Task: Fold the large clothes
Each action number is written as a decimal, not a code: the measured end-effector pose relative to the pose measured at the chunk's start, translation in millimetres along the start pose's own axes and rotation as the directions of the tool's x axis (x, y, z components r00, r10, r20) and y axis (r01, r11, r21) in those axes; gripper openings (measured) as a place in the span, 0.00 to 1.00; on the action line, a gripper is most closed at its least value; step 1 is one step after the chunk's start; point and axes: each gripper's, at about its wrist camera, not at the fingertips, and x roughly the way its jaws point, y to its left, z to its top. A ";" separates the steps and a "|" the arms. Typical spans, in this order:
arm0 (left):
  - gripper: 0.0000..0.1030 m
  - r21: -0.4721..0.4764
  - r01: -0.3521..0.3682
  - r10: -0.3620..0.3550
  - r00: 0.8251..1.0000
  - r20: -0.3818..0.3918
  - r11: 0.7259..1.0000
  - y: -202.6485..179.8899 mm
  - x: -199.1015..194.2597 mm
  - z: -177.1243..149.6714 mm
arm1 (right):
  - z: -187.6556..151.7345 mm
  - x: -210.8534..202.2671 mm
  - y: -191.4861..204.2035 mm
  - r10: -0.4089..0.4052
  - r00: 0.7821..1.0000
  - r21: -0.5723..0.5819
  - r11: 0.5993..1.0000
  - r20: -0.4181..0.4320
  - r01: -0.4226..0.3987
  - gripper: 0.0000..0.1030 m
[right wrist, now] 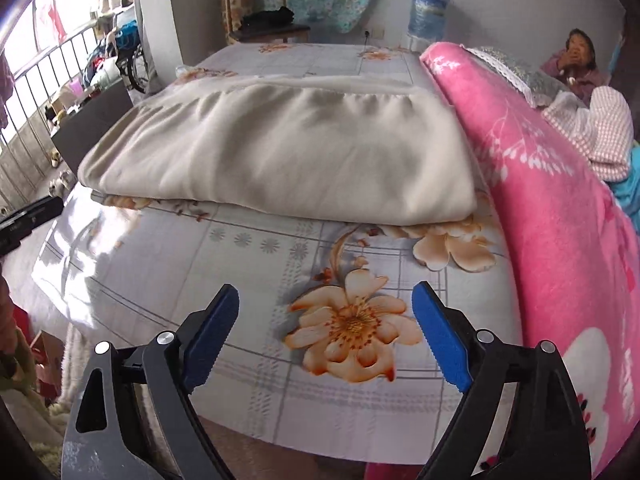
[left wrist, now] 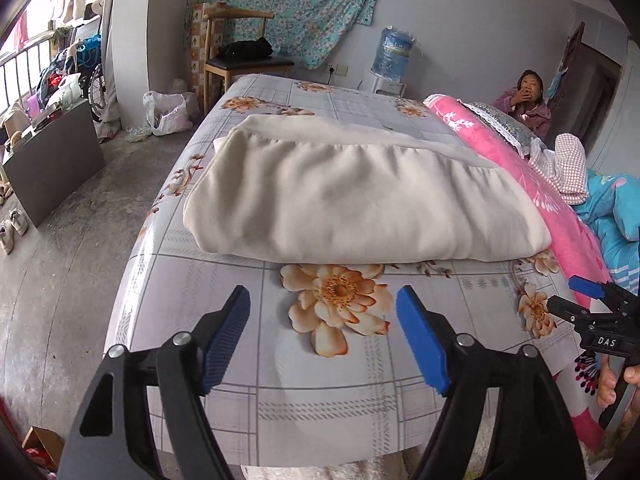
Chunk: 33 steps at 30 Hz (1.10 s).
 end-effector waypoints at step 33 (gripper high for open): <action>0.95 0.077 -0.250 0.249 0.968 0.028 0.965 -93.5 -25.4 16.6 | 14.0 -56.6 24.0 -0.101 0.979 0.147 0.986 0.179 0.075 0.92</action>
